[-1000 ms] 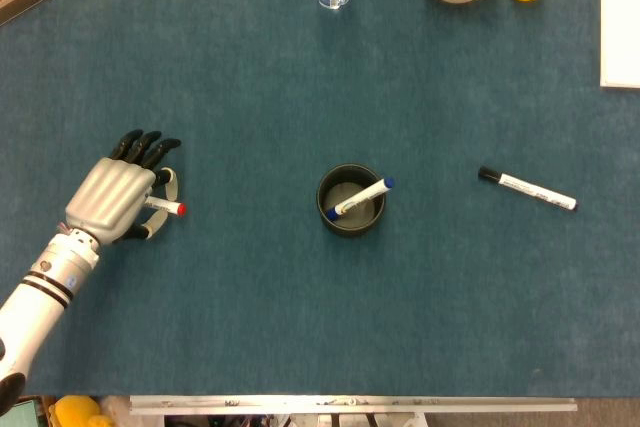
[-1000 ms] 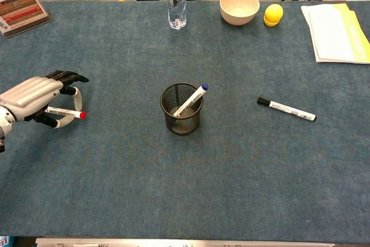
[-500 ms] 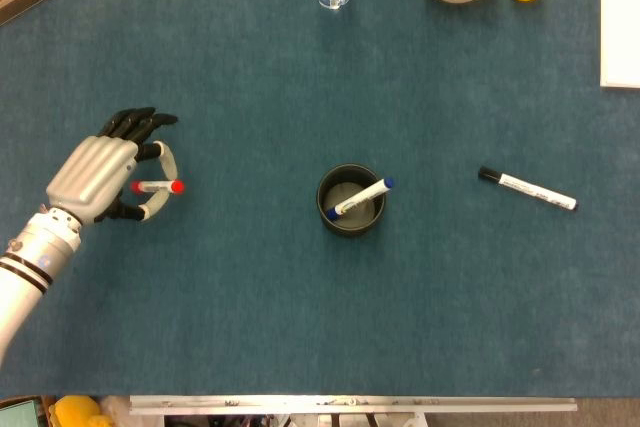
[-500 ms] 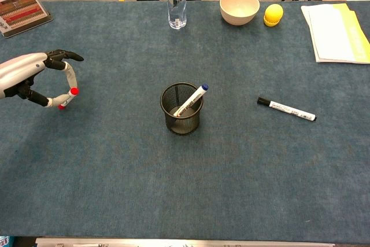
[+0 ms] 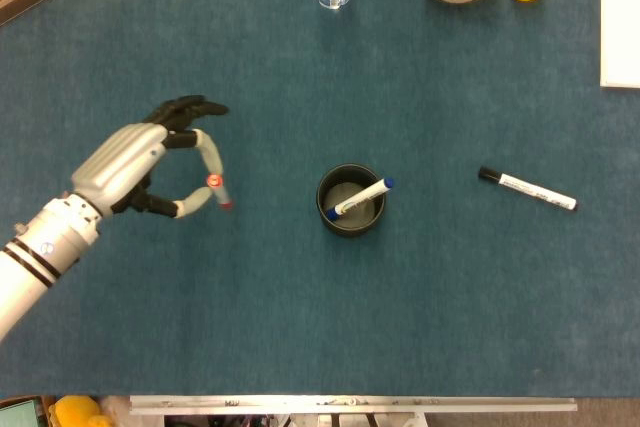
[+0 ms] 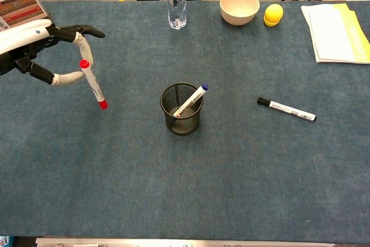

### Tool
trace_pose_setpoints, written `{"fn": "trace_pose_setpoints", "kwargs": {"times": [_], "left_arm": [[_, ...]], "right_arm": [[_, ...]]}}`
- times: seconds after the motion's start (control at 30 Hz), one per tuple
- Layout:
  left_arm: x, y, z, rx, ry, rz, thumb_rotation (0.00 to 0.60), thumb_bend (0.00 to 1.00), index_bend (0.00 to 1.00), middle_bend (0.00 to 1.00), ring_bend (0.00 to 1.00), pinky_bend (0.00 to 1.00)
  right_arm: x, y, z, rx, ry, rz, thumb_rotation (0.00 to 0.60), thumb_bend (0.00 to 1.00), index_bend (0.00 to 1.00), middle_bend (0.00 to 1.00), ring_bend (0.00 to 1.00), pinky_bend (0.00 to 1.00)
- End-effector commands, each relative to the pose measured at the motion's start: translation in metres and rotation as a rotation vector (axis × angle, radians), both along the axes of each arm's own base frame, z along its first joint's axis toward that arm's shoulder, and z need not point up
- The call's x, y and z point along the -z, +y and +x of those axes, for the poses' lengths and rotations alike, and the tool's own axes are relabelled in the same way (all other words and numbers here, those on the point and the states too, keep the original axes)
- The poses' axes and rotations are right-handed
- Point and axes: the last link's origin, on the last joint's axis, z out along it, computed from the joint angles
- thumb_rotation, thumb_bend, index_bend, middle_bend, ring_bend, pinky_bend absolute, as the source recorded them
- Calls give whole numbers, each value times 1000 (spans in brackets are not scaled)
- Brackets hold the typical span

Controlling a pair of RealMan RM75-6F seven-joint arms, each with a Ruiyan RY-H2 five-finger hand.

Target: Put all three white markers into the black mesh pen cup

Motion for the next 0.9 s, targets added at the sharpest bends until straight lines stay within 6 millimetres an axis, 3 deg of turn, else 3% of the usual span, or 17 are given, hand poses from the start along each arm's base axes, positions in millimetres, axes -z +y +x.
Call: {"fn": "trace_pose_setpoints", "kwargs": {"times": [0.03,0.53,0.9], "left_arm": [[0,1,13,19,-28,-17,600,340,668,126,0,5],[6,9,73,101,-92,-51,600,341,667,126,0,5],[20,9,101,105,-116,-104,600,340,667,126,0,5]], "right_arm": [[0,-1,0,0,1,2,600,275,524,475,333,524],[1,0,-3,7,-2,1,600,275,524,475,333,524],[0,3,-8,20,-3,-2,600,275,524,475,333,524]]}}
